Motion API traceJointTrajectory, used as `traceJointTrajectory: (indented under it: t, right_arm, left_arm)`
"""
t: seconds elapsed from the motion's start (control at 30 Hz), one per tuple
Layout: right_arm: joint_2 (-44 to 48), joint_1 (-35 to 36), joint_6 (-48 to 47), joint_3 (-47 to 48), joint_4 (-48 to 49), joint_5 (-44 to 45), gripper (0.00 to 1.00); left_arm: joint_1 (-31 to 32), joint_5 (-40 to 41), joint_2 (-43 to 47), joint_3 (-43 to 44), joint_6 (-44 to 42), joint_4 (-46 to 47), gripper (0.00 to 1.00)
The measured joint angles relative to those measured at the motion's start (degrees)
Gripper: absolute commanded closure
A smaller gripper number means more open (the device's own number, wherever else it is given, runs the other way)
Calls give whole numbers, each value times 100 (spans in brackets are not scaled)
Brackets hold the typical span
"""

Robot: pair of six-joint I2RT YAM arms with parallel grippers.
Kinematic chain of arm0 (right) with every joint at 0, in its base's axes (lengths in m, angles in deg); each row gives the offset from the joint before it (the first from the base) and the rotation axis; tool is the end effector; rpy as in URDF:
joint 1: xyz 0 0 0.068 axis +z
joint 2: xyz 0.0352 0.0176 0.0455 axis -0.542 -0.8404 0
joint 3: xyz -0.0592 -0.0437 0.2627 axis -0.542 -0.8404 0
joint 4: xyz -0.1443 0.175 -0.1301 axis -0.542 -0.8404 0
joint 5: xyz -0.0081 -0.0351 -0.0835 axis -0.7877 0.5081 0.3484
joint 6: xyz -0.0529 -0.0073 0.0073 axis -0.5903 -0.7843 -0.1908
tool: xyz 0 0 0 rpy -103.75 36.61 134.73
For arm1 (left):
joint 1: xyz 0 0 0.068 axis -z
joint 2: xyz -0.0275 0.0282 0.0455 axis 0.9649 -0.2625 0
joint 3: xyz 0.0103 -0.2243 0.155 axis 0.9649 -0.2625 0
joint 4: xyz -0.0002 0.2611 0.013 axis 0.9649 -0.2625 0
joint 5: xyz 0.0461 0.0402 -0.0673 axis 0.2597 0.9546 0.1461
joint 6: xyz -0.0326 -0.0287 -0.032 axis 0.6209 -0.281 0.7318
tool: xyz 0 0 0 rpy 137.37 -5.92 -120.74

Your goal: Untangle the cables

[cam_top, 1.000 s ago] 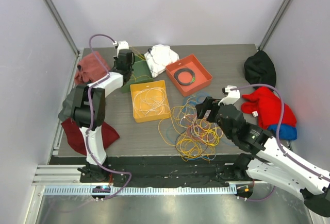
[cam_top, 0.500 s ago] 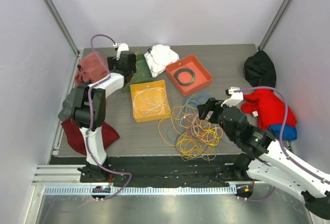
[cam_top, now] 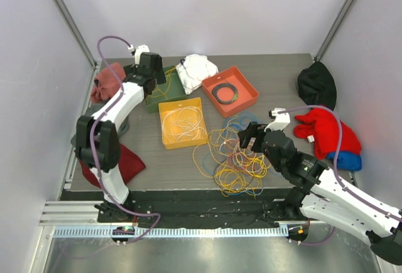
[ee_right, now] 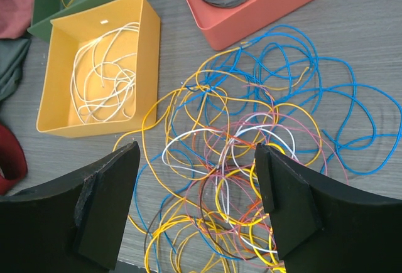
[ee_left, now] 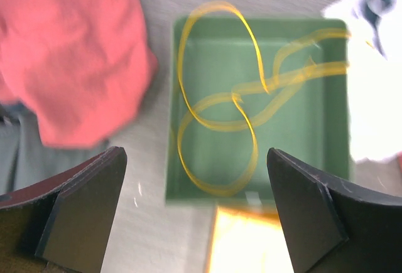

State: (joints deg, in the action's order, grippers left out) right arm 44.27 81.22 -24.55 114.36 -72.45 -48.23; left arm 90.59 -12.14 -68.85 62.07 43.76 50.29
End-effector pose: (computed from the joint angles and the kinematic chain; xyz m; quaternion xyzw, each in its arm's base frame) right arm 0.1210 0.1096 0.2829 0.0354 0.8224 0.1802 0.5385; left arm 0.4105 -0.0978 0.2873 -0.1656 0.8598 0.0815 0.4761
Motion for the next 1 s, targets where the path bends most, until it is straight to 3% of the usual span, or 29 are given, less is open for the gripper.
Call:
traceJointTrajectory:
  t: [0.17, 0.5, 0.67, 0.83, 1.0]
  right_arm:
    - [-72, 0, 15, -109, 17, -2, 19]
    - [-883, 0, 160, -116, 114, 85, 21]
    - [-927, 0, 291, -72, 190, 94, 22]
    - [-527, 0, 407, -61, 111, 111, 23]
    - [74, 0, 461, -61, -55, 229, 23]
  left_arm:
    - [505, -293, 1078, -815, 544, -168, 0]
    - [3008, -1154, 1950, -1744, 997, 490, 0]
    - [3049, -1700, 1878, -2516, 1091, 863, 11]
    - [3014, -2109, 1252, -2404, 1097, 1172, 23]
    - [3018, -2592, 737, -2337, 1145, 1416, 25]
